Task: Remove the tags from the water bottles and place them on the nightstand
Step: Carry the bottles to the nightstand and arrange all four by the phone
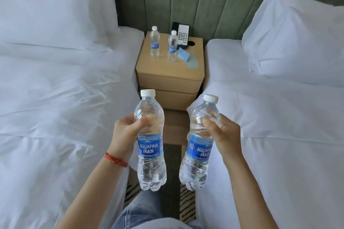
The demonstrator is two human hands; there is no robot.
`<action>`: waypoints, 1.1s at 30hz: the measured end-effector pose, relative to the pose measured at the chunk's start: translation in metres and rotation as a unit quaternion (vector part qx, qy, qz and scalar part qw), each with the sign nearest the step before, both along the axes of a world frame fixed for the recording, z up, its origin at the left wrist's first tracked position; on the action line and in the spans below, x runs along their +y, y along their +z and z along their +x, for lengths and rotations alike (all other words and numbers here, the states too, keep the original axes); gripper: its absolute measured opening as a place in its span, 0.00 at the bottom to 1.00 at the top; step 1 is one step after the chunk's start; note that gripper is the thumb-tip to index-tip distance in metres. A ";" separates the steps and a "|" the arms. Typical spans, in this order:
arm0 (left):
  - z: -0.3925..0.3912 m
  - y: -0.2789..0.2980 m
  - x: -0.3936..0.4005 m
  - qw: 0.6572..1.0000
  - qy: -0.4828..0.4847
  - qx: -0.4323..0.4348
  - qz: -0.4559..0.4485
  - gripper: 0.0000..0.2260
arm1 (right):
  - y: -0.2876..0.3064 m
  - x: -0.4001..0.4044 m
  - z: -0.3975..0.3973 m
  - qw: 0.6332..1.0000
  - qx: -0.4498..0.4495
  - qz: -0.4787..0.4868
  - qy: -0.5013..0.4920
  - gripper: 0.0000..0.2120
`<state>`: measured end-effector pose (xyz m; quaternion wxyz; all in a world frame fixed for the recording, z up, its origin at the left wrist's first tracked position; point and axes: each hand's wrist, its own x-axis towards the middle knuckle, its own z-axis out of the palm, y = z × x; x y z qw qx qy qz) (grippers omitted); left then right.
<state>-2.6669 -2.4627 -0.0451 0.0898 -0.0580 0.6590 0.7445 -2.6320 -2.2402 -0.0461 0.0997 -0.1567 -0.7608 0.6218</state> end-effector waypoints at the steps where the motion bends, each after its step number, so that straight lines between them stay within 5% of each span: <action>1: -0.024 -0.002 0.001 1.000 0.000 -0.001 0.003 0.21 | -0.002 -0.001 -0.022 1.000 0.002 -0.003 0.000 0.08; 6: -0.139 0.000 0.001 1.000 -0.008 -0.015 0.005 0.26 | -0.002 -0.003 -0.131 1.000 -0.001 0.001 0.012 0.03; 12: -0.246 -0.002 0.003 1.000 -0.009 0.006 -0.017 0.19 | -0.004 0.002 -0.235 1.000 -0.002 0.008 -0.010 0.10; 33: -0.517 -0.075 0.068 0.979 0.056 0.018 -0.197 0.25 | -0.072 0.069 -0.523 0.994 -0.040 0.090 0.042 0.27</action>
